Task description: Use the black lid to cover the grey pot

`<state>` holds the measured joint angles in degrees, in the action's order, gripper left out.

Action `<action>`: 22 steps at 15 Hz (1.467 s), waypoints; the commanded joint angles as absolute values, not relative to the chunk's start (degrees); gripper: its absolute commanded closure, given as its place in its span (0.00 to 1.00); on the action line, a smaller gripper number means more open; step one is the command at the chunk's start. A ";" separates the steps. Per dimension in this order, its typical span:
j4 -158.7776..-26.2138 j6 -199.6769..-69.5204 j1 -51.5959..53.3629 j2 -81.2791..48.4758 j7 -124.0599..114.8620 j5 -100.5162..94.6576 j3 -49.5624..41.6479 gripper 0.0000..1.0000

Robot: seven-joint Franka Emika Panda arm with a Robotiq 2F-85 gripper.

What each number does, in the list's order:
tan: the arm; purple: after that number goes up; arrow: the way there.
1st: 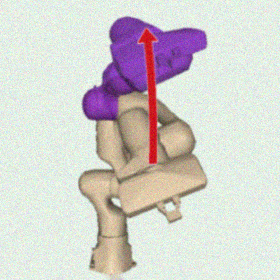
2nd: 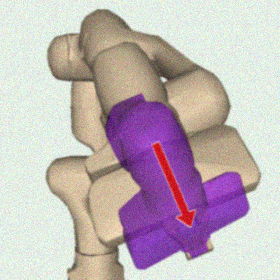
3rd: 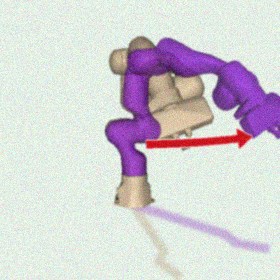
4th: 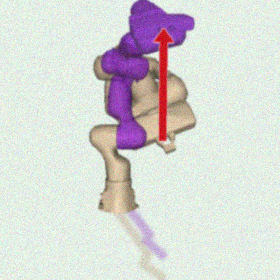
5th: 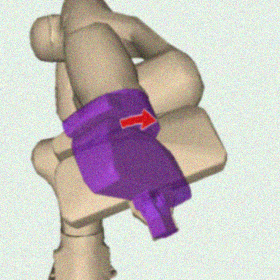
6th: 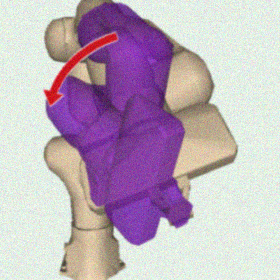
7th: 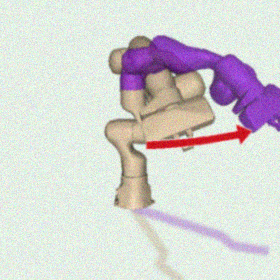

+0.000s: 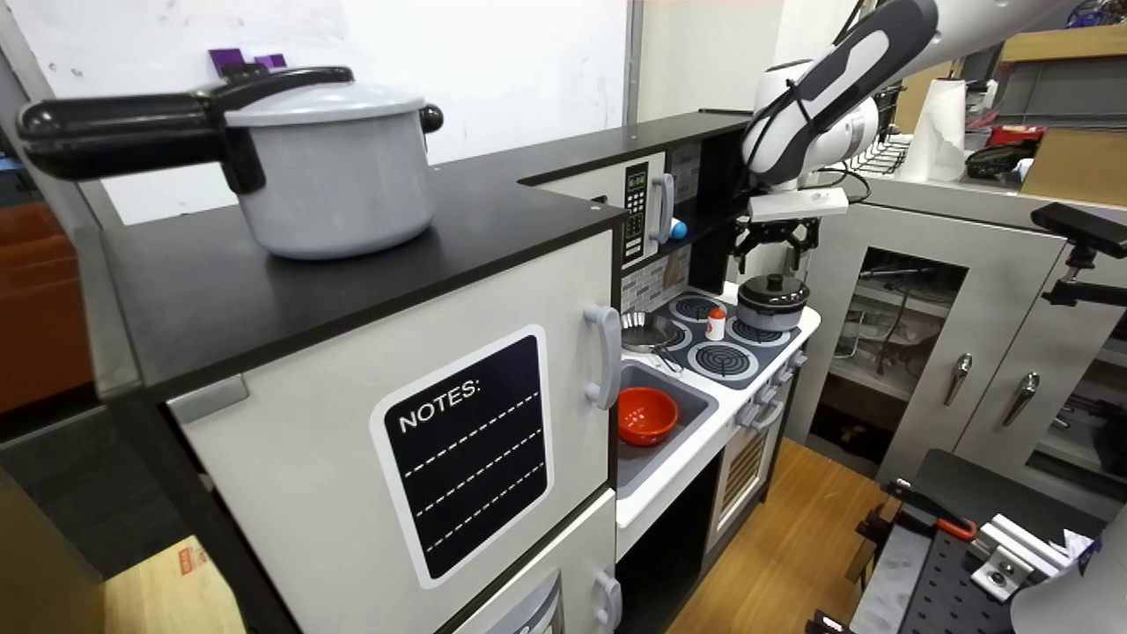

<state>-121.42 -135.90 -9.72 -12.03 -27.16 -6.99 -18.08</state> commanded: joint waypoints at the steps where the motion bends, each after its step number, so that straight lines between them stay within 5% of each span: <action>1: -127.92 -137.94 -9.64 -4.88 -25.98 -7.40 -17.10 0.00; 22: -157.01 -135.59 -11.76 22.93 -28.37 -6.68 -3.69 0.00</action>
<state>-157.09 -135.60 -10.15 23.01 -29.11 -7.63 -5.38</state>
